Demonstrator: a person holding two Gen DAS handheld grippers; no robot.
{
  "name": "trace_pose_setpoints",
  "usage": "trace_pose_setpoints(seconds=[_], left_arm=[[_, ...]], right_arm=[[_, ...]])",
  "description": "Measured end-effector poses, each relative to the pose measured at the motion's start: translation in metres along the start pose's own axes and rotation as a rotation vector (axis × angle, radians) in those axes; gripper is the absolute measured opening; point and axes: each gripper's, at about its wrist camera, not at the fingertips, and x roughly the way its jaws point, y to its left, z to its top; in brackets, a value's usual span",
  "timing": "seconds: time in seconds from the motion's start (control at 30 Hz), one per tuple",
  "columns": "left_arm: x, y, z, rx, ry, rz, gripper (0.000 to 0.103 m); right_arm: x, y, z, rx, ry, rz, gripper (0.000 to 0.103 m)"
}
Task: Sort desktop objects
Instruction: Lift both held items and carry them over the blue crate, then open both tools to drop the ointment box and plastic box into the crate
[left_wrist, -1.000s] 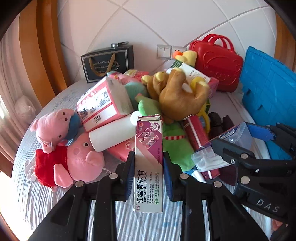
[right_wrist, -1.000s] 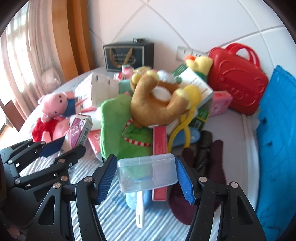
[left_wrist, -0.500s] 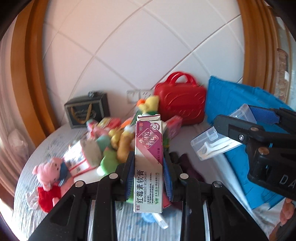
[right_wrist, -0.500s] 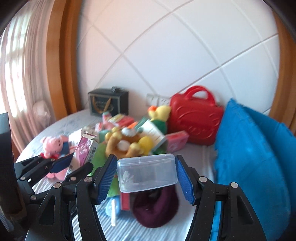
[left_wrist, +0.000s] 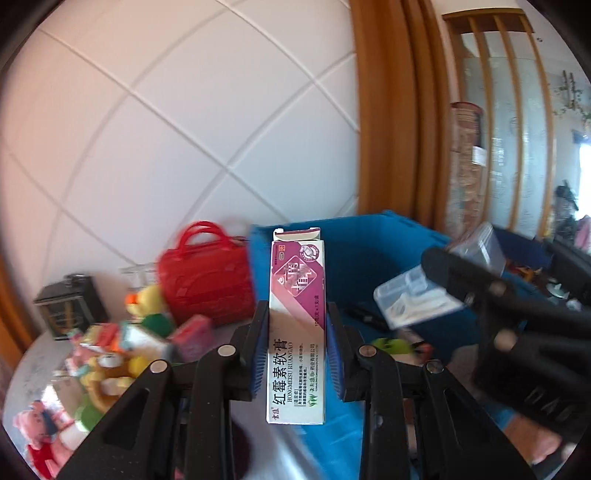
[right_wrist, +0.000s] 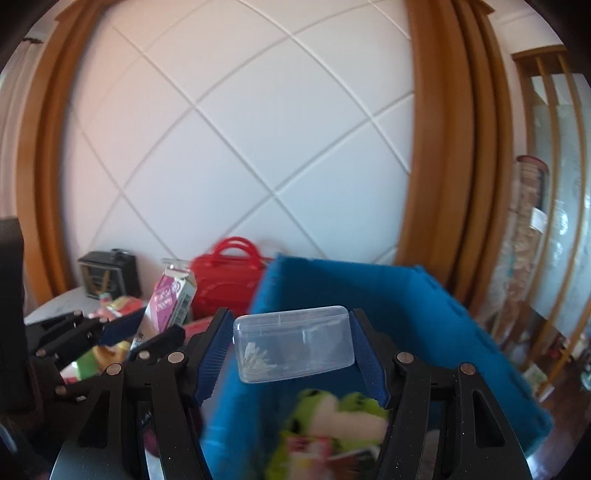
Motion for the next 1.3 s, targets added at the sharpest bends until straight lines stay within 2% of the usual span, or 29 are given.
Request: trace_pose_setpoints(seconds=[0.13, 0.27, 0.47, 0.9, 1.0, 1.07, 1.13, 1.27, 1.3], left_arm=[[0.039, -0.055, 0.012, 0.017, 0.131, -0.041, 0.028], [0.066, -0.102, 0.013, 0.06, 0.226, -0.023, 0.028], [0.09, -0.133, 0.007, 0.095, 0.315, 0.009, 0.028], [0.122, -0.131, -0.007, 0.092, 0.442, 0.009, 0.029], [0.125, -0.129, -0.01, 0.082, 0.473, 0.014, 0.042], [0.123, -0.127, -0.01, 0.073, 0.469, 0.012, 0.054], [0.121, -0.124, -0.011, 0.061, 0.464, 0.017, 0.059], [0.117, -0.12, -0.013, 0.051, 0.459, 0.018, 0.06], [0.115, -0.119, -0.013, 0.052, 0.457, 0.016, 0.061]], right_arm=[[0.009, -0.065, -0.014, 0.059, 0.058, -0.07, 0.064], [0.023, -0.11, -0.024, 0.106, 0.121, -0.122, 0.063], [0.039, -0.153, -0.036, 0.122, 0.217, -0.177, 0.063], [0.077, -0.165, -0.062, 0.088, 0.396, -0.209, 0.064], [0.083, -0.169, -0.07, 0.087, 0.445, -0.22, 0.064], [0.086, -0.17, -0.076, 0.089, 0.473, -0.213, 0.064], [0.087, -0.171, -0.079, 0.089, 0.488, -0.212, 0.064], [0.085, -0.171, -0.082, 0.094, 0.49, -0.217, 0.065], [0.083, -0.171, -0.081, 0.096, 0.486, -0.222, 0.071]])
